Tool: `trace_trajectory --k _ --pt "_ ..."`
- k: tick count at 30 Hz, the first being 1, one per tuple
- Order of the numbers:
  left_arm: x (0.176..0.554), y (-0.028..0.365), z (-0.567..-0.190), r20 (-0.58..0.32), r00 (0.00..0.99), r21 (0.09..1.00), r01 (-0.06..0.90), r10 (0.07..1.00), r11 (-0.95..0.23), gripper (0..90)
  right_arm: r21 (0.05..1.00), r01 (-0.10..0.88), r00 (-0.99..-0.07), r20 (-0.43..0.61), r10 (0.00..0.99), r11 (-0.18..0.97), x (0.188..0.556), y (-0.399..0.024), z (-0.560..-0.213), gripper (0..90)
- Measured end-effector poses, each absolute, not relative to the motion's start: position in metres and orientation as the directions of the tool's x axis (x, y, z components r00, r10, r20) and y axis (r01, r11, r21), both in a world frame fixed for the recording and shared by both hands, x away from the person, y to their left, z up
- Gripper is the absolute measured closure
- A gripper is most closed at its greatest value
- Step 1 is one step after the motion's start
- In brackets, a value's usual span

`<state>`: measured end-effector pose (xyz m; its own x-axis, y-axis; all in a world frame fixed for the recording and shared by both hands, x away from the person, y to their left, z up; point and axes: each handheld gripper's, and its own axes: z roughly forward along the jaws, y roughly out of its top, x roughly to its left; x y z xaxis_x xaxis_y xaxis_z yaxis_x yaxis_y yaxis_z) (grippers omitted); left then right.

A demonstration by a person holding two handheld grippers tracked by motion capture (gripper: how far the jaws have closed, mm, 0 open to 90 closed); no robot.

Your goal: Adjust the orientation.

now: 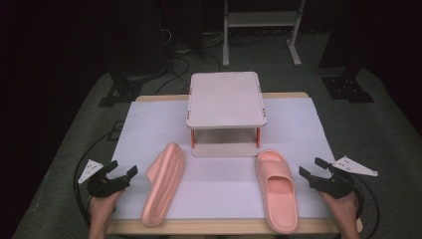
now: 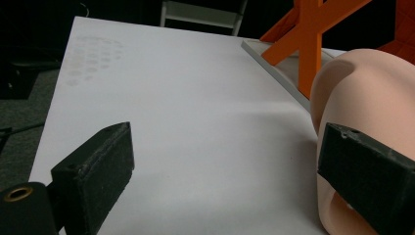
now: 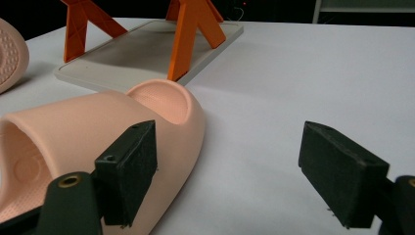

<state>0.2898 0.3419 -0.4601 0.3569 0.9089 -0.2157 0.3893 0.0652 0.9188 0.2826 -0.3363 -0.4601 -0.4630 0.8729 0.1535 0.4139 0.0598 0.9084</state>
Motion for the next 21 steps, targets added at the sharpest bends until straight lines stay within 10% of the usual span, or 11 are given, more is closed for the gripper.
trace_trajectory --k 21 --pt "0.2817 0.3389 -0.4603 -0.211 0.378 0.918 0.394 0.901 0.050 6.3 0.908 0.413 -0.465 0.146 0.873 0.068 0.2831 -0.3320 -0.4597 21.7"
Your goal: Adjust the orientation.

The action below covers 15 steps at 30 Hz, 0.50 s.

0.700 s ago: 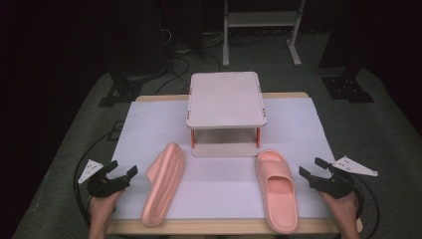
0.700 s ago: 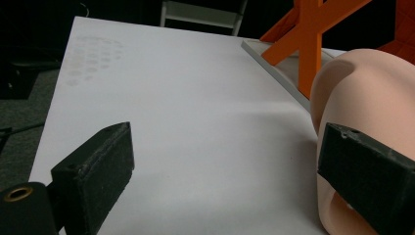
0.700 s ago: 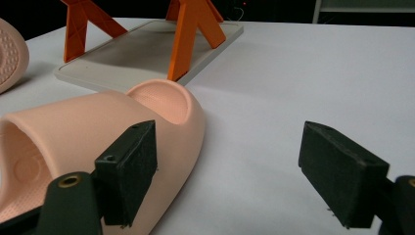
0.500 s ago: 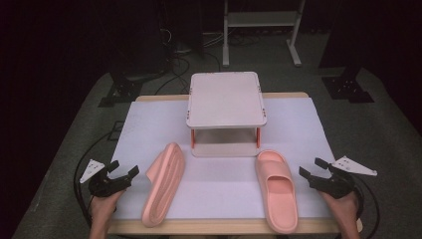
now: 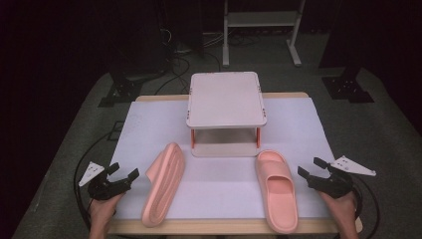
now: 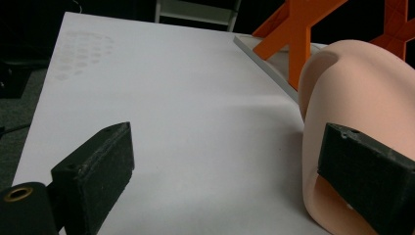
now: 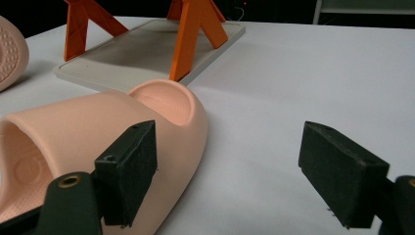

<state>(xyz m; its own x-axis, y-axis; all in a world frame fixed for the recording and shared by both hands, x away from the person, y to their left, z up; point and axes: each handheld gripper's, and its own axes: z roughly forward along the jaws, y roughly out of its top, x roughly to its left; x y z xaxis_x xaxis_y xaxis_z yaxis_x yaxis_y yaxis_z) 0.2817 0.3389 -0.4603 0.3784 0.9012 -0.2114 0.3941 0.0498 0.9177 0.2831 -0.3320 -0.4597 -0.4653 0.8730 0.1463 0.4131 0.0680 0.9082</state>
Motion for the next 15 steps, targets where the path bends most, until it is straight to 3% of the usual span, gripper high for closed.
trace_trajectory --k 15 --pt "0.274 0.326 -0.466 -0.160 0.419 0.897 0.439 0.894 -0.045 6.3 0.911 0.407 -0.473 0.147 0.869 0.068 0.283 -0.331 -0.460 21.7"
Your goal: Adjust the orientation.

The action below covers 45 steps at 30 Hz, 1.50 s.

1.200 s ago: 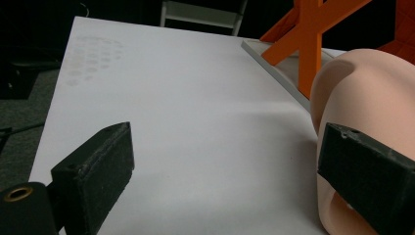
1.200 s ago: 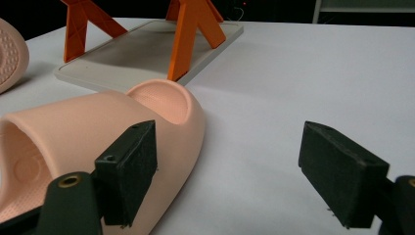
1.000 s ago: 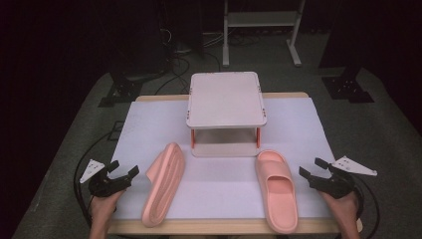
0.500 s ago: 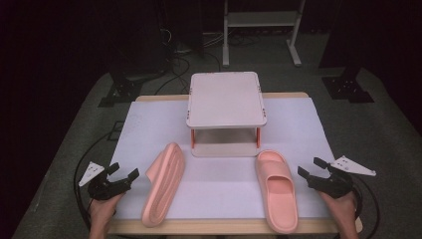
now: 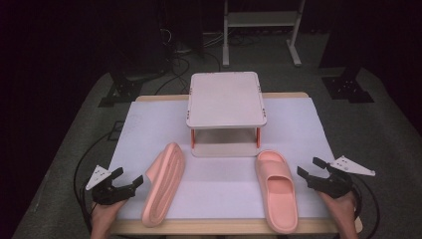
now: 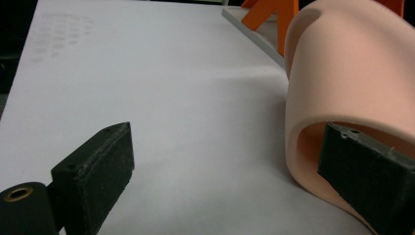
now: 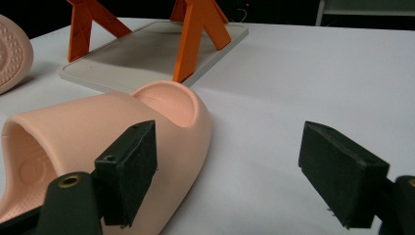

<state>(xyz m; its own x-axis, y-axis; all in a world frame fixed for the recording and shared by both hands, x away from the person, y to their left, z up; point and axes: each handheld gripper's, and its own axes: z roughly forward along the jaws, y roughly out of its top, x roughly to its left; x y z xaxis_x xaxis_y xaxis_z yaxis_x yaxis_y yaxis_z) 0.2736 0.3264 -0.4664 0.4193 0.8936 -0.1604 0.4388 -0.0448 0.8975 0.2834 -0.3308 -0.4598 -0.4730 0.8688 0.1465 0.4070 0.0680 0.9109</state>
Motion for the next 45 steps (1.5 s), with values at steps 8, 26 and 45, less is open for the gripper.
trace_trajectory --k 8,26,45 --pt "0.276 0.321 -0.468 -0.141 0.447 0.890 0.448 0.883 -0.084 6.4 0.908 0.413 -0.475 0.152 0.867 0.067 0.284 -0.330 -0.460 21.2" --pt "0.292 0.301 -0.470 -0.142 0.529 0.874 0.464 0.836 -0.146 23.3 0.907 0.416 -0.485 0.158 0.860 0.068 0.285 -0.328 -0.461 20.9" --pt "0.303 0.285 -0.470 -0.148 0.554 0.861 0.479 0.819 -0.169 39.2 0.905 0.419 -0.492 0.154 0.857 0.078 0.287 -0.326 -0.463 20.8"
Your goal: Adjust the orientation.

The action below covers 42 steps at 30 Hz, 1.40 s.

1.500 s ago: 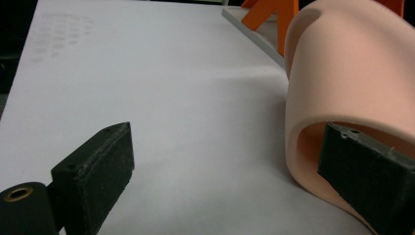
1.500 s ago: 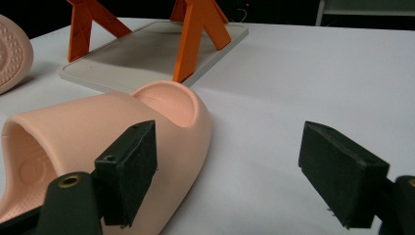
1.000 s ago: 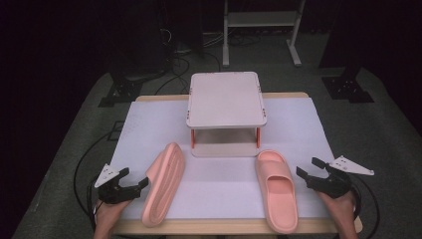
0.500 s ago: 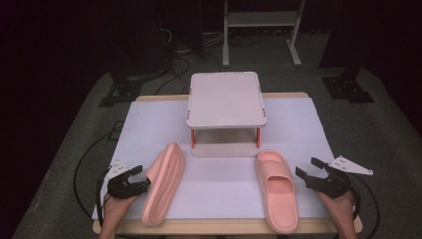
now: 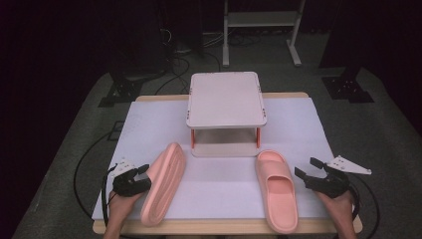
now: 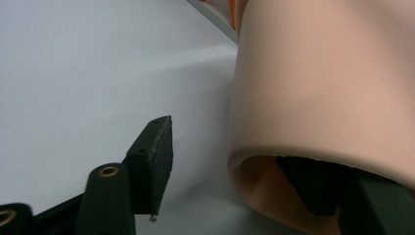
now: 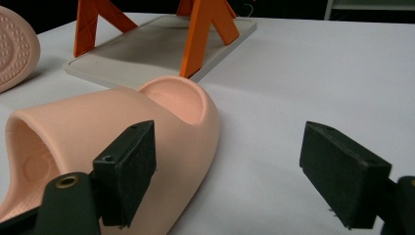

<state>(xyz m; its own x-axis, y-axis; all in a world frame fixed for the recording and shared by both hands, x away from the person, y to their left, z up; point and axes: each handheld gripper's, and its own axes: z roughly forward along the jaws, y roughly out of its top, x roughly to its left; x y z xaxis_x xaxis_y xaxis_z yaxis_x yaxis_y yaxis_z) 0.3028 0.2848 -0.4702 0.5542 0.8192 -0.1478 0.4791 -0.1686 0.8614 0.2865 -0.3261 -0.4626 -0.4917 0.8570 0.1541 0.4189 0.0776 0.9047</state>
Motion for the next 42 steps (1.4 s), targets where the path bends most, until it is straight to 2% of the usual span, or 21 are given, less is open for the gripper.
trace_trajectory --k 42 --pt "0.292 0.274 -0.457 -0.175 0.592 0.908 0.405 0.786 -0.103 41.3 0.902 0.422 -0.499 0.148 0.854 0.091 0.287 -0.325 -0.464 20.9"
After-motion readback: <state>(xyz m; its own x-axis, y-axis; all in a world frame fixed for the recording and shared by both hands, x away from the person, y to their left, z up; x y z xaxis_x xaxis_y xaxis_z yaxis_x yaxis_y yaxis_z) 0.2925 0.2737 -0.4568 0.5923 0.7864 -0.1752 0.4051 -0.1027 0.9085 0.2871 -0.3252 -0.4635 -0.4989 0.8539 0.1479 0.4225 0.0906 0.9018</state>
